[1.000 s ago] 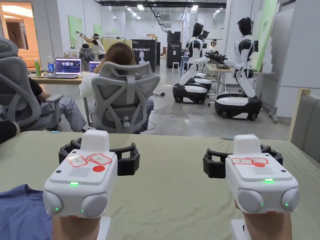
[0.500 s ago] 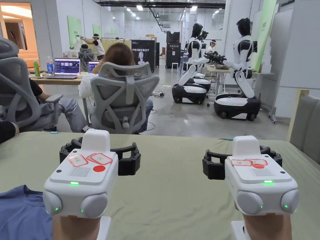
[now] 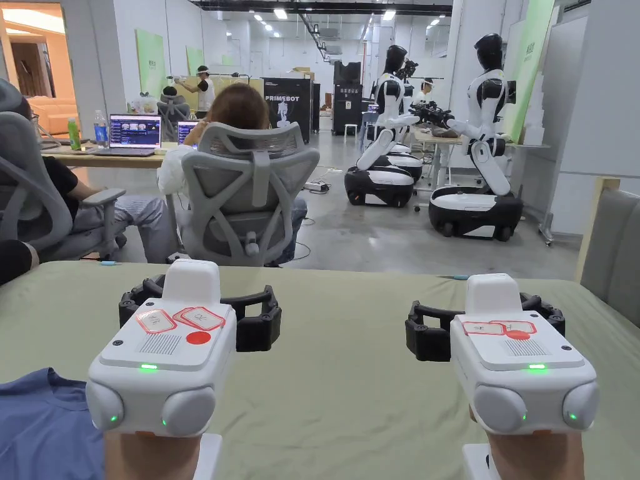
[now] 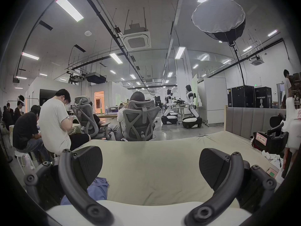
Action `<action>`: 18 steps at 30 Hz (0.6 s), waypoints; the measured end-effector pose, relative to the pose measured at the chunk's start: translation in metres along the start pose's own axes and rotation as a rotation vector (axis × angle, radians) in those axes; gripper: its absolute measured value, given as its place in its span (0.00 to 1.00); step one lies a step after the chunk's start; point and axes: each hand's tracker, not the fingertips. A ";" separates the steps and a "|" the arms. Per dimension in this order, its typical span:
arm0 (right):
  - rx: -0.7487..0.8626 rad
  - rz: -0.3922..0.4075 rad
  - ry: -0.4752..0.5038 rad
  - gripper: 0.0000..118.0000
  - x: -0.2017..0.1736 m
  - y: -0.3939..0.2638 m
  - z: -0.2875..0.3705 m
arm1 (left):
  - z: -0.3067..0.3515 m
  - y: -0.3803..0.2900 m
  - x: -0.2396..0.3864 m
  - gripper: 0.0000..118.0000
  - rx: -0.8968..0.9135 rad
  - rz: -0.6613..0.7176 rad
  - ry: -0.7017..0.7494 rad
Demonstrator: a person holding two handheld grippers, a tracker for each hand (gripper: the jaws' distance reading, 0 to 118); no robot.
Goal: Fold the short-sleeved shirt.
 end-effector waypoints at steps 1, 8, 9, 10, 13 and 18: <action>0.000 0.000 -0.001 1.00 0.000 0.000 0.000 | 0.000 -0.001 0.000 1.00 -0.002 0.001 -0.004; 0.001 0.006 -0.004 1.00 0.000 -0.003 0.000 | -0.003 -0.002 0.001 1.00 -0.009 0.006 0.005; 0.001 0.005 -0.006 1.00 0.000 -0.003 0.000 | -0.003 -0.002 0.001 1.00 -0.007 0.006 0.006; 0.000 0.005 -0.008 1.00 0.000 -0.004 0.000 | -0.003 -0.002 0.001 1.00 -0.004 0.006 0.007; -0.004 0.002 -0.010 1.00 0.001 -0.005 -0.001 | -0.003 -0.003 0.003 1.00 -0.001 0.001 -0.002; -0.010 -0.023 0.017 1.00 0.002 -0.008 -0.002 | -0.005 -0.005 0.005 1.00 -0.009 -0.003 -0.012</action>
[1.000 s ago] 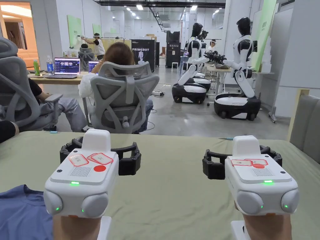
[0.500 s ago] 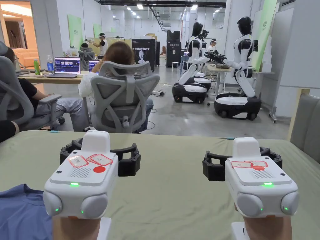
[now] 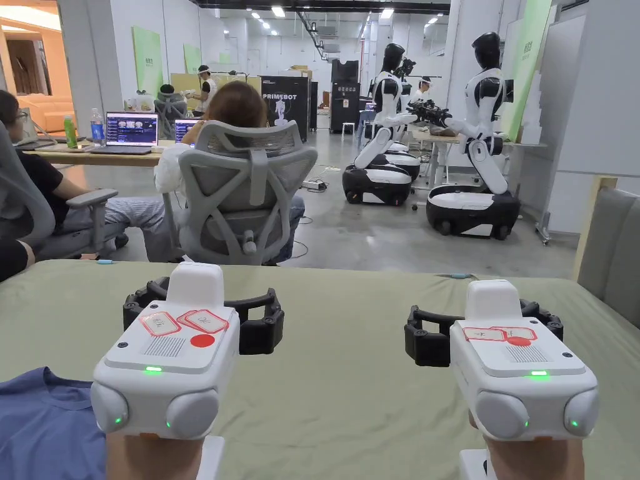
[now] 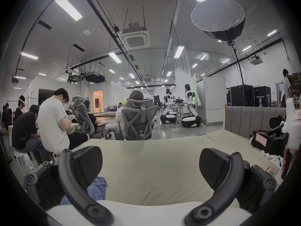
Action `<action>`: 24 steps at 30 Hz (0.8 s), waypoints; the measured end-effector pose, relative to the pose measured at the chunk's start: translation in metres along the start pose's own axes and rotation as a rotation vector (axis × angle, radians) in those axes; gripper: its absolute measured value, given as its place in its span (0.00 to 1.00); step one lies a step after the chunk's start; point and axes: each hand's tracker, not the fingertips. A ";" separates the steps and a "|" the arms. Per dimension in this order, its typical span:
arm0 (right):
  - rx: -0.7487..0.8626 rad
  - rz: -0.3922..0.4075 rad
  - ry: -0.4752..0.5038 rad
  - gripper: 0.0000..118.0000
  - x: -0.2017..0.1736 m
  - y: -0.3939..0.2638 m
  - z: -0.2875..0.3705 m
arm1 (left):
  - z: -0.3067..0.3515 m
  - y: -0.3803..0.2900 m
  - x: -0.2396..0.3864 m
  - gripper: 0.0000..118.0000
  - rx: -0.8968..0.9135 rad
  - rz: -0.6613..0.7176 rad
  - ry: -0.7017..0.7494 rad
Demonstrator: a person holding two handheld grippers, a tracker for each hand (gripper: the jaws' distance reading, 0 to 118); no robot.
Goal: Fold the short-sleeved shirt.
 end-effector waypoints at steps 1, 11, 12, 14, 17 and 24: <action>-0.003 -0.001 0.002 1.00 0.000 0.000 0.000 | 0.000 0.000 0.000 1.00 -0.001 -0.002 0.000; -0.026 0.000 -0.014 0.00 0.005 0.001 0.001 | -0.002 -0.009 -0.004 0.00 -0.031 0.008 -0.012; -0.024 0.005 -0.025 0.00 0.001 0.002 0.000 | 0.000 -0.010 -0.008 0.00 -0.036 0.014 -0.007; -0.013 0.017 -0.030 0.00 -0.020 0.005 -0.005 | 0.010 -0.014 -0.028 0.00 -0.037 -0.003 0.077; 0.006 0.038 0.120 0.00 -0.078 0.012 -0.007 | 0.031 -0.019 -0.076 0.00 -0.057 0.010 0.180; -0.017 0.047 0.472 0.00 -0.231 0.002 -0.004 | 0.098 -0.042 -0.199 0.00 -0.155 0.044 0.463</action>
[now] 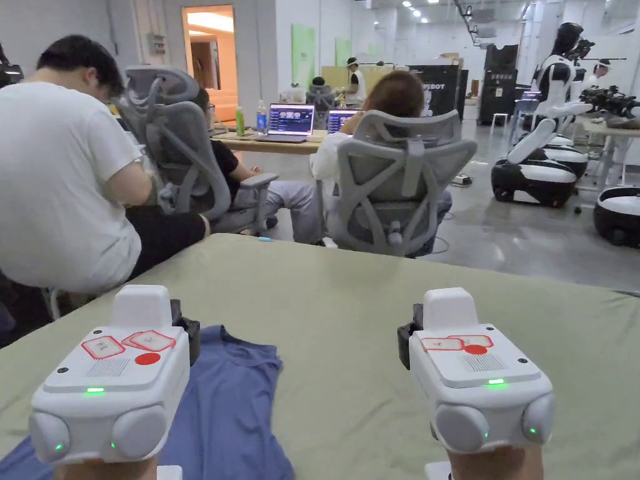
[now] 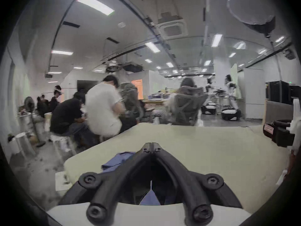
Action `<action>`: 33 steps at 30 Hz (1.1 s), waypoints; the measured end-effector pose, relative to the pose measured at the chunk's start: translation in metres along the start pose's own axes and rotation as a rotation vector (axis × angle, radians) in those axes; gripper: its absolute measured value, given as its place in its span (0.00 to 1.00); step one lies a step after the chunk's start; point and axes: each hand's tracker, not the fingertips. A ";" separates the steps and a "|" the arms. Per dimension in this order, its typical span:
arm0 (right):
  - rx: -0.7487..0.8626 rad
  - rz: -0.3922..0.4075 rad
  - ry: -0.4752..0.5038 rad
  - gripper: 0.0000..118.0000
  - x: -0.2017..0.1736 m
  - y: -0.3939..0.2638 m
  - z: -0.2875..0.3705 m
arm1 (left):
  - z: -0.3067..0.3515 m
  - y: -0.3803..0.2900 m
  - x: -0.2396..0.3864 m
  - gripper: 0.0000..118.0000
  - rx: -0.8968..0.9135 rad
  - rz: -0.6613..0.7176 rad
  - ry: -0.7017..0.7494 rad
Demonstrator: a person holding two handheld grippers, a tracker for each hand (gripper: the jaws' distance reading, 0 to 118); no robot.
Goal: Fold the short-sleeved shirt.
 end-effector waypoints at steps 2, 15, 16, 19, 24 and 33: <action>-0.004 0.009 0.050 0.00 -0.027 -0.005 -0.009 | -0.008 -0.012 -0.022 0.00 -0.063 0.008 0.013; -0.112 0.038 0.005 0.00 -0.027 -0.048 -0.074 | -0.255 -0.105 0.037 0.00 -0.750 0.046 -0.357; -0.121 0.037 -0.002 0.00 -0.024 -0.051 -0.078 | -0.272 -0.109 0.042 0.00 -0.760 0.079 -0.378; -0.152 0.035 -0.038 0.00 -0.012 -0.063 -0.091 | -0.309 -0.129 0.058 0.77 -0.804 0.043 -0.343; -0.191 0.015 -0.088 0.00 0.006 -0.078 -0.105 | -0.345 -0.186 0.069 0.84 -0.931 0.030 -0.352; -0.184 -0.011 -0.125 0.00 0.047 -0.074 -0.075 | -0.314 -0.150 0.068 0.02 -0.837 0.058 -0.339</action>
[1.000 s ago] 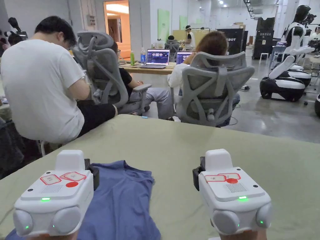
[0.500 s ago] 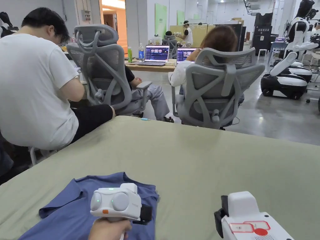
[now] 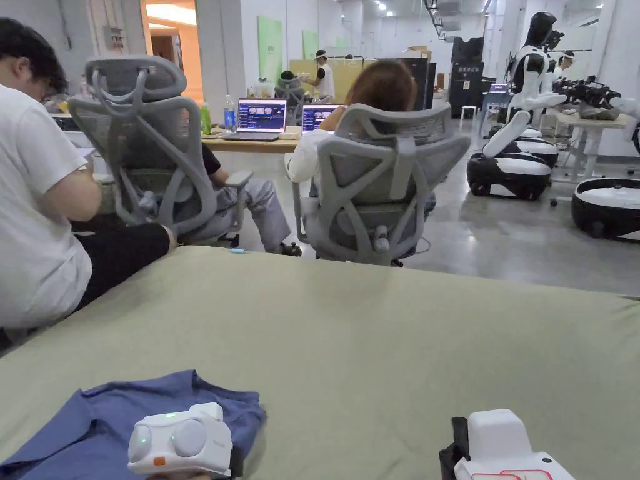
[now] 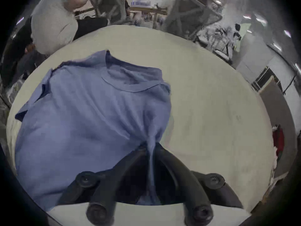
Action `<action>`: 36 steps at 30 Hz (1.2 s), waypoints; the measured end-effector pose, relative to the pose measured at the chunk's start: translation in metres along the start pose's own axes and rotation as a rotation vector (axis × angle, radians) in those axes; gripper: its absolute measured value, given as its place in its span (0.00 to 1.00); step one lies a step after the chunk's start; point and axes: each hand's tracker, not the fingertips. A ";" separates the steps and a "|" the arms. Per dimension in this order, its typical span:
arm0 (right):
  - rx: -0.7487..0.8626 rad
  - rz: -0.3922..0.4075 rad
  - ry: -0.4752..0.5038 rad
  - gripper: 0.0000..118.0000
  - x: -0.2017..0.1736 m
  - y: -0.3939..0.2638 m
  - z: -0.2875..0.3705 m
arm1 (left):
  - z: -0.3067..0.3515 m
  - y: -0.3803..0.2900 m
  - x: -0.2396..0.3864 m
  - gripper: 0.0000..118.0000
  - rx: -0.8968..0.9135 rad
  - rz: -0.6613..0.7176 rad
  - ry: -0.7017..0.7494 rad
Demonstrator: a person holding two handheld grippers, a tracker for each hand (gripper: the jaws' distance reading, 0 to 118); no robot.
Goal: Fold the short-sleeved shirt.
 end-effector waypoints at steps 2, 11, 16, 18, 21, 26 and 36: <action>0.006 -0.007 -0.018 0.00 0.018 0.000 0.013 | 0.025 0.002 0.034 0.02 0.074 -0.087 0.012; 0.044 -0.045 -0.234 0.00 0.143 -0.009 0.110 | 0.101 -0.012 0.304 0.02 0.173 -0.296 -0.469; 0.021 -0.084 -0.390 0.00 0.226 -0.030 0.165 | 0.103 -0.069 0.477 0.02 0.085 -0.463 -0.684; 0.002 -0.100 -0.438 0.00 0.254 -0.042 0.182 | 0.090 -0.098 0.530 0.02 0.022 -0.514 -0.722; -0.041 -0.105 -0.477 0.00 0.287 -0.061 0.199 | 0.053 -0.144 0.586 0.02 -0.057 -0.590 -0.643; -0.073 -0.138 -0.510 0.00 0.313 -0.079 0.211 | 0.003 -0.182 0.597 0.04 -0.065 -0.586 -0.509; -0.066 -0.137 -0.368 0.00 0.267 -0.069 0.186 | 0.116 -0.124 0.443 0.74 0.302 -0.346 -0.541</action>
